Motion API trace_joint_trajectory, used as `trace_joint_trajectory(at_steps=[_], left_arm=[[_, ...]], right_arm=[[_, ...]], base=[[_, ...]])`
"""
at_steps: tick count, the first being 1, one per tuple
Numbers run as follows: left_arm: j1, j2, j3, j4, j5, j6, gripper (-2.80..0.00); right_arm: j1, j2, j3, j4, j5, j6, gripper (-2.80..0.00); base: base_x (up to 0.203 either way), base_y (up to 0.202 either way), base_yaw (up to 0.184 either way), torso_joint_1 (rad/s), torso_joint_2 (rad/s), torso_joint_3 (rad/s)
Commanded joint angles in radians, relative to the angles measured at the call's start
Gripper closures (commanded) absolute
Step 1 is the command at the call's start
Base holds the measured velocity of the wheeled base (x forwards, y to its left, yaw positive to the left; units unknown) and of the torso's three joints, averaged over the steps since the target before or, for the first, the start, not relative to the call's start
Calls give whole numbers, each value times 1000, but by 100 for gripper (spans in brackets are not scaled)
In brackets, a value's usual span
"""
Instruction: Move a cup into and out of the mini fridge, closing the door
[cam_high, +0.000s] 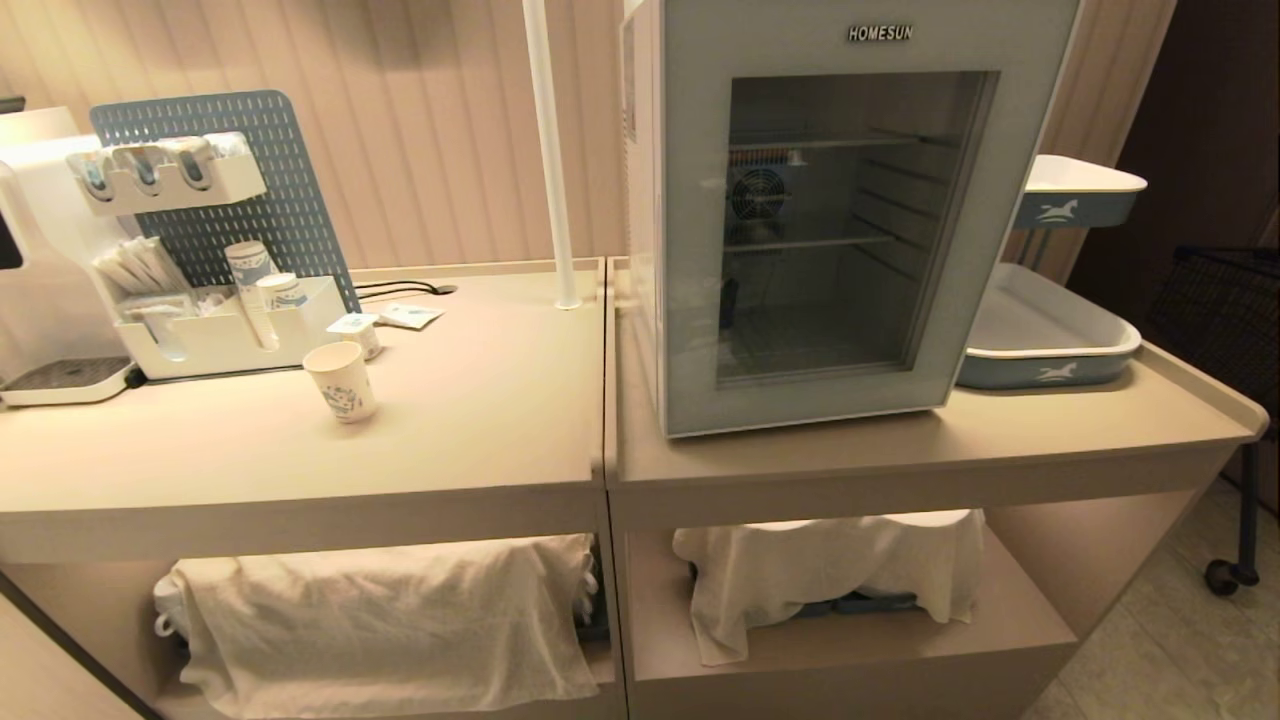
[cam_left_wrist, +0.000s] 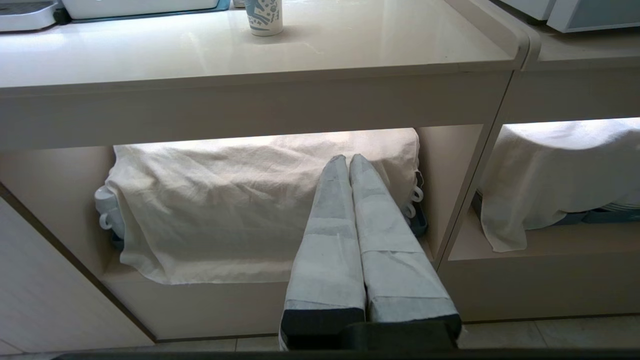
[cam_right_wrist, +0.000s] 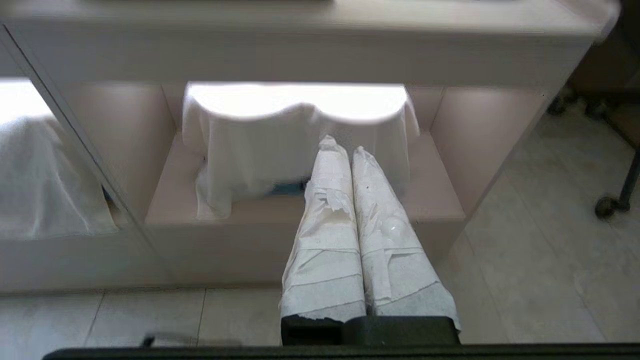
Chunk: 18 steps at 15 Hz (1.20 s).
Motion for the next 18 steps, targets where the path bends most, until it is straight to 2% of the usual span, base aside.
trace_joint_trajectory(at_steps=[1,2,5,8,14,16,18], left_arm=[[0,1,2,0,0,0,0],[0,1,2,0,0,0,0],[0,0,2,0,0,1,0],[0,0,2,0,0,0,0],[0,1,2,0,0,0,0],[0,0,2,0,0,0,0],[0,0,2,0,0,0,0]], right_arm=[[0,-10,9,34,-3,-4,0],[0,-10,9,37,-2,-11,0],[0,-10,69,-129,0,0,0],[-1,-10,134,-209,15,4,0],[-1,-10,128,-207,12,44,0],[-1,-10,129,-207,22,-2,0],[0,-10,128,-207,18,5,0]], base=[[0,0,0,0,0,0],[0,0,0,0,0,0],[0,0,0,0,0,0],[0,0,0,0,0,0],[0,0,0,0,0,0],[0,0,0,0,0,0],[0,0,0,0,0,0]])
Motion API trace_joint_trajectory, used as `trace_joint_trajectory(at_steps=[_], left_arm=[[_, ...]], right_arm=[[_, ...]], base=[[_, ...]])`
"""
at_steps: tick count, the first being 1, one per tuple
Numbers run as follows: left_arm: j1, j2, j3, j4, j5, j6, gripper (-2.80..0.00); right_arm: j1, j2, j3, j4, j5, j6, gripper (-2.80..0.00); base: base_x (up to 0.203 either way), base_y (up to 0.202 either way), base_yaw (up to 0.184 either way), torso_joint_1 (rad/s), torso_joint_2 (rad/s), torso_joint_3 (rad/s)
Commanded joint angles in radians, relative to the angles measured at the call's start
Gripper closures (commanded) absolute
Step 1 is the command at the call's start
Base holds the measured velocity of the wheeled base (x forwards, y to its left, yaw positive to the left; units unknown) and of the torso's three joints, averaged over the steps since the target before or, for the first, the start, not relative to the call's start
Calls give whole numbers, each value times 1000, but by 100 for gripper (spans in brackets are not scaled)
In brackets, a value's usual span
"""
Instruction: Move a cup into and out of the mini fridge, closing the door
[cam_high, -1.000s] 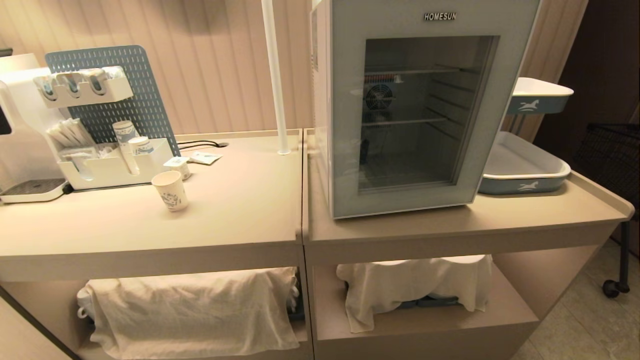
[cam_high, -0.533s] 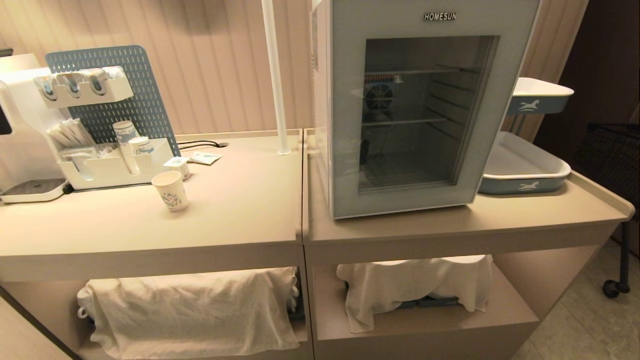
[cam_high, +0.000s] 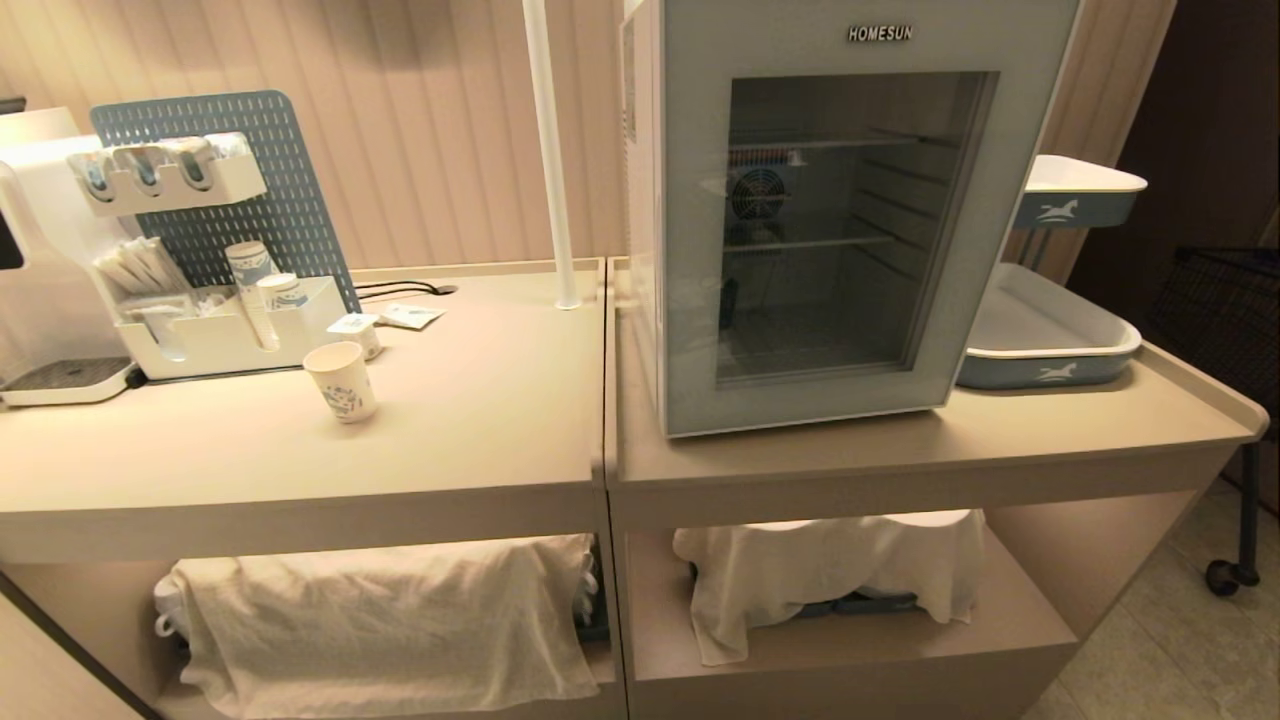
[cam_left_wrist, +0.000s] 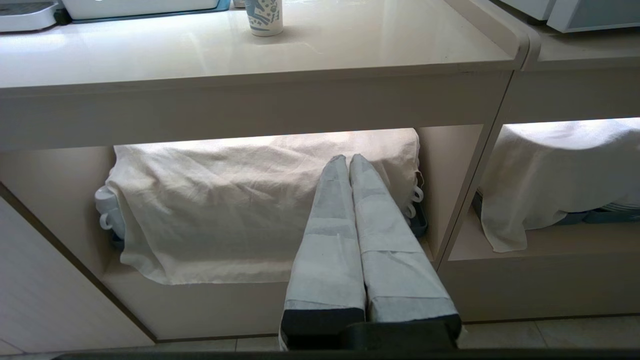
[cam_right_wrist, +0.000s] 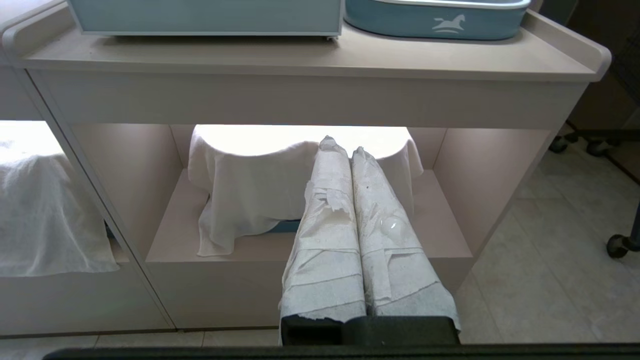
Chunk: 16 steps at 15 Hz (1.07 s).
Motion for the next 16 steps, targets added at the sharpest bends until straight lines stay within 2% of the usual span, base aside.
trace_joint_trajectory(at_steps=[1,16], left_arm=[[0,0,2,0,0,0,0],[0,2,2,0,0,0,0]], right_arm=[[0,1,18,-3,6,-12,0],[1,3,18,4,3,-3,0]], base=[[0,0,0,0,0,0],[0,0,0,0,0,0]])
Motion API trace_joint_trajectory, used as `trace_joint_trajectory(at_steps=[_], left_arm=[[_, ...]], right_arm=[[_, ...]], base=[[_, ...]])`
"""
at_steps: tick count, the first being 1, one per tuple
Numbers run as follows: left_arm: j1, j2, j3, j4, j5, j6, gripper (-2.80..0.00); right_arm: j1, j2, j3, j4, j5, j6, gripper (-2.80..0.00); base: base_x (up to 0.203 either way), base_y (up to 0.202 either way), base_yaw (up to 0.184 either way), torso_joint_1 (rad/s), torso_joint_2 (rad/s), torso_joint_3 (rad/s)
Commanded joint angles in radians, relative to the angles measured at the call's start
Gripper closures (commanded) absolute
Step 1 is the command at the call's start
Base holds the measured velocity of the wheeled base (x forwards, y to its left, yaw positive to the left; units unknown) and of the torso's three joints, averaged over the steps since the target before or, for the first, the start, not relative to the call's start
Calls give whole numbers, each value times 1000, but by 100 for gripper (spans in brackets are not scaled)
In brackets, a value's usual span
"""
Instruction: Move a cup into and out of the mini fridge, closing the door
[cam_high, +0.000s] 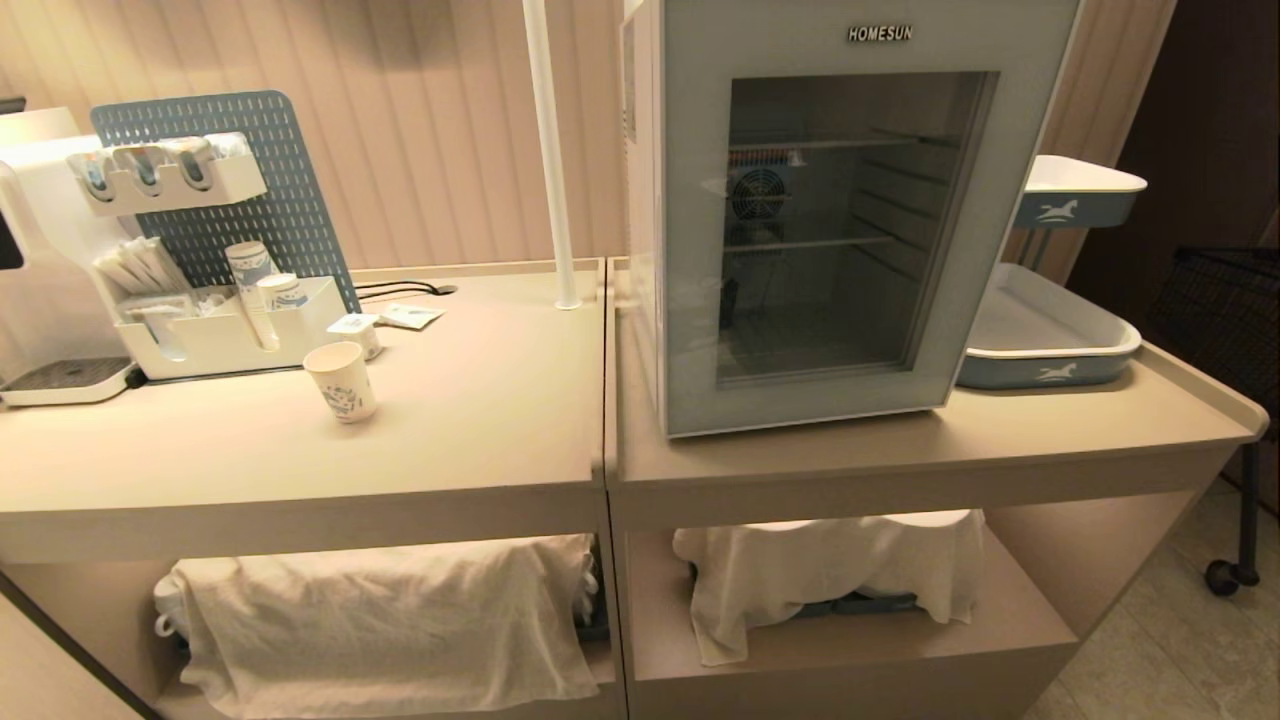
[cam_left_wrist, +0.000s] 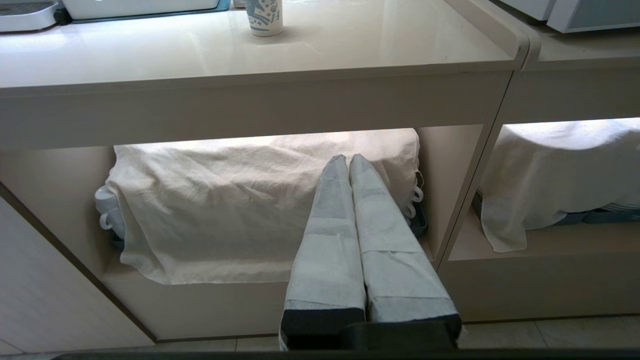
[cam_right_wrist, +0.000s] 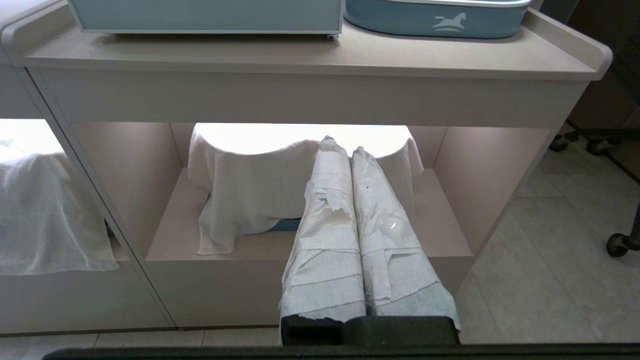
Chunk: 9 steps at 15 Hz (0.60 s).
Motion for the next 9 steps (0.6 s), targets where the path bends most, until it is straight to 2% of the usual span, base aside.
trace_joint_trajectory(at_steps=[1,9], left_arm=[[0,1,2,0,0,0,0],[0,2,2,0,0,0,0]], right_arm=[[0,2,18,0,0,1,0],[0,2,18,2,-1,3,0]], base=[[0,0,0,0,0,0],[0,0,0,0,0,0]])
